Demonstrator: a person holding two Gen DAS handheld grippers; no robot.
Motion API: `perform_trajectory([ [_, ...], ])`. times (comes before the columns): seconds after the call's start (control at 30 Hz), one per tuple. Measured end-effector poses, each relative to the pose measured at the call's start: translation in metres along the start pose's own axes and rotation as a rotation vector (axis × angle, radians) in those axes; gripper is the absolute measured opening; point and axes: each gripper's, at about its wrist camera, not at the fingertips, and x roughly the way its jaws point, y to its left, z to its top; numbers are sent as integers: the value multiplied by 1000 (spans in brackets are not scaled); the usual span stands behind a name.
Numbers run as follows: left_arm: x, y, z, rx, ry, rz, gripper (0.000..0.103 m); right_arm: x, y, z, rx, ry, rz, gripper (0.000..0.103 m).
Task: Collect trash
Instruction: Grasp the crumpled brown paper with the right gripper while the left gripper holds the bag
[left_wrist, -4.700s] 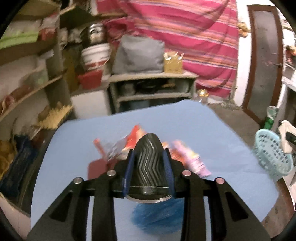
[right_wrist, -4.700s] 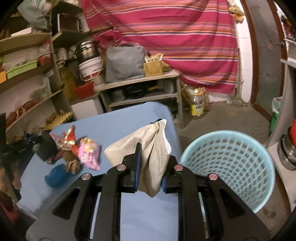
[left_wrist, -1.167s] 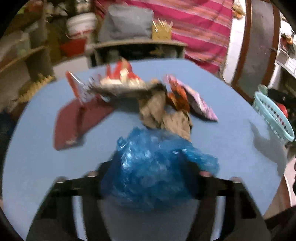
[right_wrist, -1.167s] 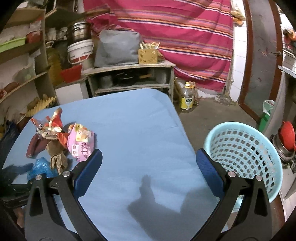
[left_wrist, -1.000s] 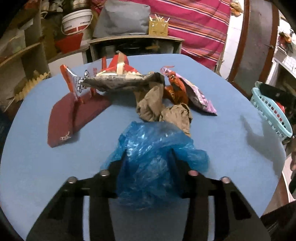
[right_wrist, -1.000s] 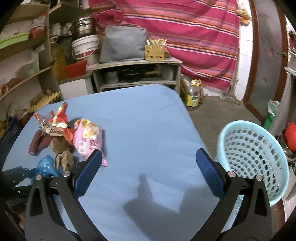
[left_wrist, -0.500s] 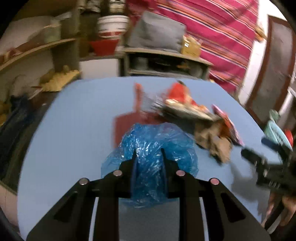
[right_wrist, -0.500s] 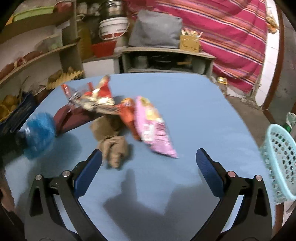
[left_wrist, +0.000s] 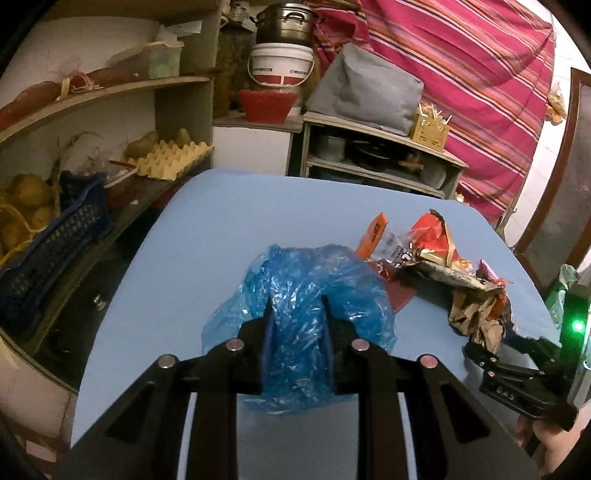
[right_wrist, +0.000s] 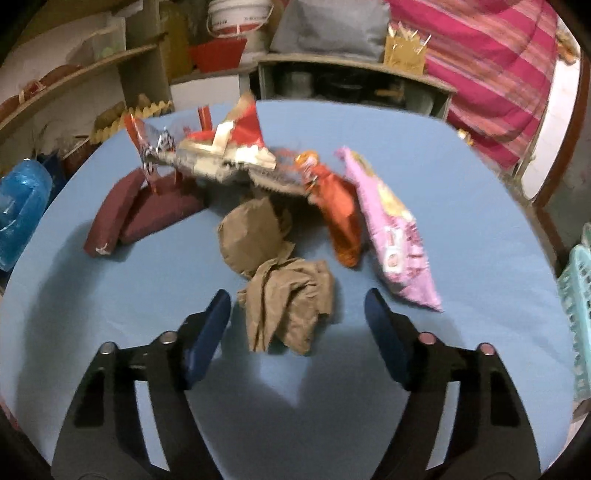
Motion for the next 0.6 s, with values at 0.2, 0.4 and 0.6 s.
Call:
perform_trajectory([
  [0.2, 1, -1, 1, 1, 0, -2, 22, -9, 2, 2, -45, -26, 25, 50],
  [0.4, 3, -14, 1, 17, 5, -7, 22, -25, 0, -2, -72, -22, 89, 50],
  [0.6, 2, -36, -3, 56, 10, -26, 22, -56, -24, -2, -84, -75, 93, 50],
])
